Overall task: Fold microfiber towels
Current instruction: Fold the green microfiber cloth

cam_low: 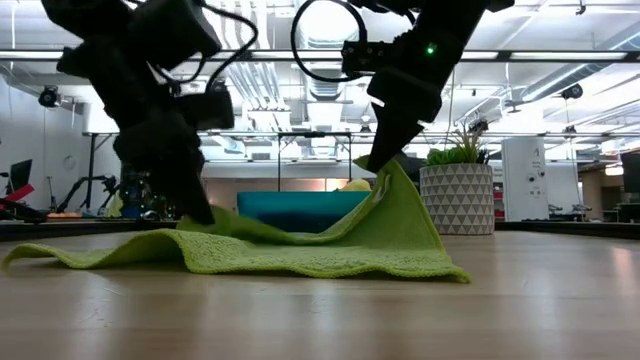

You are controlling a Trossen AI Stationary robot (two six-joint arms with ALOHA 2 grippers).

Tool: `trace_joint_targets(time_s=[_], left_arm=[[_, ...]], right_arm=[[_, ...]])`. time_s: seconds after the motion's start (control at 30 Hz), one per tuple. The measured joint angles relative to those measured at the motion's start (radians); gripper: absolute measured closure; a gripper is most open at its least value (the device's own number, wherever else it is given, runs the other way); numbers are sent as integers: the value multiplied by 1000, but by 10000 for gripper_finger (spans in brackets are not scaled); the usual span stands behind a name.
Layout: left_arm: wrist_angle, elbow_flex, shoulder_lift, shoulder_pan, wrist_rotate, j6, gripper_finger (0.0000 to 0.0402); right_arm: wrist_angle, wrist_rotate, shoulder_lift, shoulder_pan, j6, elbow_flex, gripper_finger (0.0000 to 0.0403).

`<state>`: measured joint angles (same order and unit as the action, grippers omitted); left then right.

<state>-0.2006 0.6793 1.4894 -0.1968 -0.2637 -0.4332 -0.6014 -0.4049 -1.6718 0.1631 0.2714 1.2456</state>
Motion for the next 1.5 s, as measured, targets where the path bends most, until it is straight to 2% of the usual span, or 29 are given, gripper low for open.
trace_joint_targets(time_s=[0.2, 0.3, 0.57, 0.77, 0.9, 1.03, 1.17, 1.3, 1.5], left_arm=[[-59, 46, -122, -15, 66, 75, 401], [-100, 87, -188, -32, 104, 104, 401], [-207, 168, -338, -74, 180, 108, 401], [-431, 251, -438, -59, 180, 109, 401], [-544, 301, -480, -29, 178, 166, 401], [-646, 365, -505, 21, 178, 229, 401], [-763, 446, -511, 34, 165, 266, 402], [-744, 428, -500, -40, 175, 330, 402], [-671, 372, -403, -184, 149, 213, 402]], right_arm=[[-37, 55, 7, 3, -101, 56, 394], [-111, 94, 16, 7, -117, 111, 394], [-311, 111, 44, 34, -242, 241, 394], [-364, 120, 88, 20, -318, 341, 394], [-365, 118, 105, -10, -373, 377, 394], [-371, 116, 107, -50, -398, 415, 394], [-407, 114, 117, -63, -345, 458, 394], [-448, 116, 119, -29, -285, 455, 394], [-437, 195, 126, 58, -149, 363, 394]])
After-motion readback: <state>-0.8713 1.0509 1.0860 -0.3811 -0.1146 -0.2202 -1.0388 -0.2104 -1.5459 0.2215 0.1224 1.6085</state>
